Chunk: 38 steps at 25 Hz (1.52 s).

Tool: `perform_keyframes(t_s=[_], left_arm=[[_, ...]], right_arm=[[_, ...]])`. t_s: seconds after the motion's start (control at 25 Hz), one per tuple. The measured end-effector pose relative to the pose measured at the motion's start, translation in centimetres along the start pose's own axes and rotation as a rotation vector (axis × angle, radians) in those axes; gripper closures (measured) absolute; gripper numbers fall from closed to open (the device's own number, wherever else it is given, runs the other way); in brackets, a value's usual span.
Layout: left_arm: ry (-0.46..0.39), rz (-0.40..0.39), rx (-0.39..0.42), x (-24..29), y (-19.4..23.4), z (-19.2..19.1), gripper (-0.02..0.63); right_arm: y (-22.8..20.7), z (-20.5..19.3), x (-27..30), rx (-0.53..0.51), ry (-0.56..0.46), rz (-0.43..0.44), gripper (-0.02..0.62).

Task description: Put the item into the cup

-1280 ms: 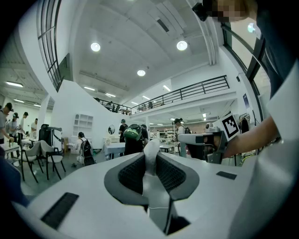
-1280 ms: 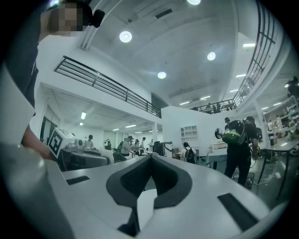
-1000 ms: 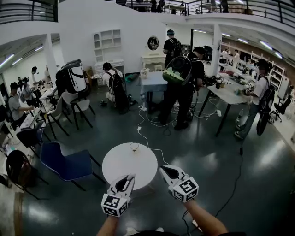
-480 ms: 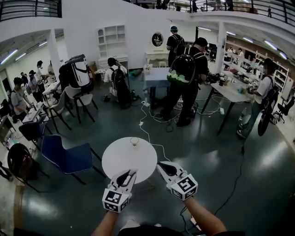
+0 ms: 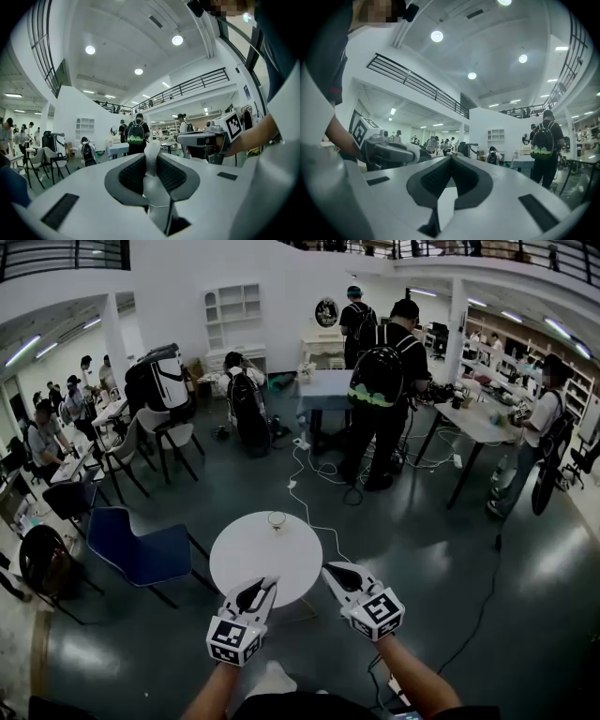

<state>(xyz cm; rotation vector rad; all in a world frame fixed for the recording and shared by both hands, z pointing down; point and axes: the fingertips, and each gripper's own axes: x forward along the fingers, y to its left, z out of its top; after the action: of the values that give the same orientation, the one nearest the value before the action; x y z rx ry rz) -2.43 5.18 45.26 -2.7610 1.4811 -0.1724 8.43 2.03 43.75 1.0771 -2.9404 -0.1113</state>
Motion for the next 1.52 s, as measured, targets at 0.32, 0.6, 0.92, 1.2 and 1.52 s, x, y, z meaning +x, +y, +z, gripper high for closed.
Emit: perform_keyframes(t_s=[0.32,0.6,0.92,1.2,1.52], left_arm=[[0.005,0.002,0.02,2.5,0.7,0.0,0.525],[0.014,-0.003,0.0,4.9,4.5,-0.6,0.525],[0.006,-0.015,-0.048,7.7,8.3,-0.9,0.525],[-0.003,-0.024,-0.052,11.1,10.6,-0.9,0.525],[0.006,-0.031,-0.051,14.7,14.0,-1.8,0.525]], right_arm=[[-2.0,-0.9,1.1,-0.018,0.017,0.014,0.578],[-3.5,-1.8,5.0,0.0,0.029,0.01,0.578],[-5.9,-2.0,9.1,0.049,0.011,0.012,0.578],[-8.3,-2.5,12.2,0.027,0.007,0.025,0.578],[-11.1,-3.9,15.9,0.033,0.013,0.015,0.578]])
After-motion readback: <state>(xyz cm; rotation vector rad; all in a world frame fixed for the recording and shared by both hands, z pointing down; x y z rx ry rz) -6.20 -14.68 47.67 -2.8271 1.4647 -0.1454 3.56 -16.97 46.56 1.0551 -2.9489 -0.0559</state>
